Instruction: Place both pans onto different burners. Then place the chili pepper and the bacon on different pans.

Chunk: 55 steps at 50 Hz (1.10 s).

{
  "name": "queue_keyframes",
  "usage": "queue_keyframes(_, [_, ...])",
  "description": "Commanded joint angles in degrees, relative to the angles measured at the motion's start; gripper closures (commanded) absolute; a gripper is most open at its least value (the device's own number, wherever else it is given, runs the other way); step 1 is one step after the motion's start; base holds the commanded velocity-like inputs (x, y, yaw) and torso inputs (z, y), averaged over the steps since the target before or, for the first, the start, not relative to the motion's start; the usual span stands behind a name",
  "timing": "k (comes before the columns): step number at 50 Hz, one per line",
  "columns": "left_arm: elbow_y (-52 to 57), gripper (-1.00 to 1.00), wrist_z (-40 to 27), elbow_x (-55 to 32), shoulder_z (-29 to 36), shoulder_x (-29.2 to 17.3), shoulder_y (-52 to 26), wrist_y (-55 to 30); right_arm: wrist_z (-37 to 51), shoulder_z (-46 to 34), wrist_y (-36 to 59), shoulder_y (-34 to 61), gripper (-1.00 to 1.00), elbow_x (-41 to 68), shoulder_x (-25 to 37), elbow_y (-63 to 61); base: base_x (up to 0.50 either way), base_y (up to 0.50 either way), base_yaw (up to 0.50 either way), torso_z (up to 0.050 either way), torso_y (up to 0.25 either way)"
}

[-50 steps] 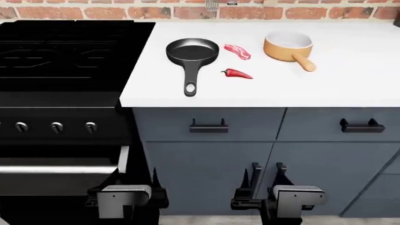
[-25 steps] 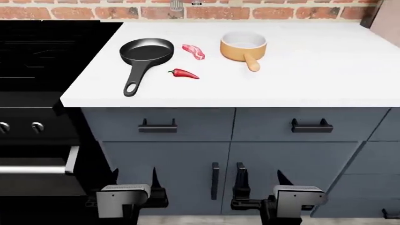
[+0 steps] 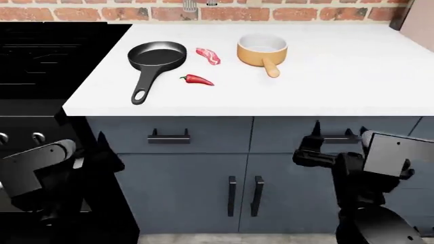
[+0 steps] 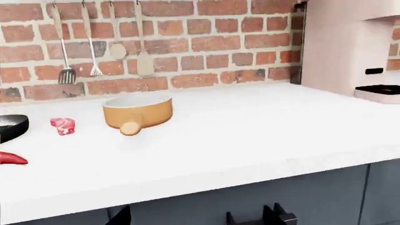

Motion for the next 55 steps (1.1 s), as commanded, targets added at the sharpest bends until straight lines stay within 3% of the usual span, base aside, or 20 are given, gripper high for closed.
queue_keyframes(1, [13.8, -1.0, -40.2, -61.9, -12.1, -31.0, -30.3, -27.9, 51.4, 4.8, 32.0, 40.9, -1.0, 54.4, 25.3, -12.1, 0.0, 0.0, 0.0, 0.0, 0.0])
queue_keyframes(3, [8.0, -1.0, -47.5, -73.2, -1.0, -37.8, -45.1, -27.6, 64.7, -6.7, 23.3, 51.7, -1.0, 71.5, 33.3, -8.5, 0.0, 0.0, 0.0, 0.0, 0.0])
queue_keyframes(5, [3.0, -1.0, -51.9, -78.4, 9.7, -40.2, -59.8, -30.7, 64.7, -18.3, 16.0, 62.0, -1.0, 88.0, 39.1, -5.8, 0.0, 0.0, 0.0, 0.0, 0.0])
queue_keyframes(8, [-5.6, -1.0, -58.2, -82.3, 21.4, -40.1, -77.6, -36.9, 64.6, -32.6, 13.1, 76.3, -1.0, 90.3, 42.1, -0.1, 0.0, 0.0, 0.0, 0.0, 0.0])
queue_keyframes(12, [-12.0, -1.0, -59.4, -82.1, 27.4, -38.3, -87.7, -42.2, 63.4, -39.7, 17.1, 84.4, -1.0, 89.9, 39.2, 5.8, 0.0, 0.0, 0.0, 0.0, 0.0])
queue_keyframes(21, [-16.1, -1.0, -63.3, -88.4, 37.8, -42.6, -91.9, -46.2, 56.1, -39.9, 17.5, 81.4, -1.0, 85.4, 37.9, 5.7, 0.24, 0.02, 0.0, 0.0, 0.0])
queue_keyframes(30, [-15.4, -1.0, -60.9, -90.0, 39.0, -43.1, -90.9, -43.9, 53.8, -41.0, 18.4, 80.8, -1.0, 84.0, 36.3, 6.1, 0.5, 0.05, 0.0, 0.0, 0.0])
queue_keyframes(44, [-16.6, -1.0, -59.7, -93.9, 41.0, -41.1, -91.5, -39.1, 52.5, -40.9, 17.7, 79.6, -1.0, 84.1, 37.1, 5.2, 0.5, 0.05, 0.0, 0.0, 0.0])
queue_keyframes(55, [-16.8, -1.0, -56.0, -96.4, 42.0, -35.0, -91.8, -36.5, 52.4, -40.7, 16.9, 79.0, -1.0, 84.5, 37.8, 4.5, 0.5, 0.05, 0.0, 0.0, 0.001])
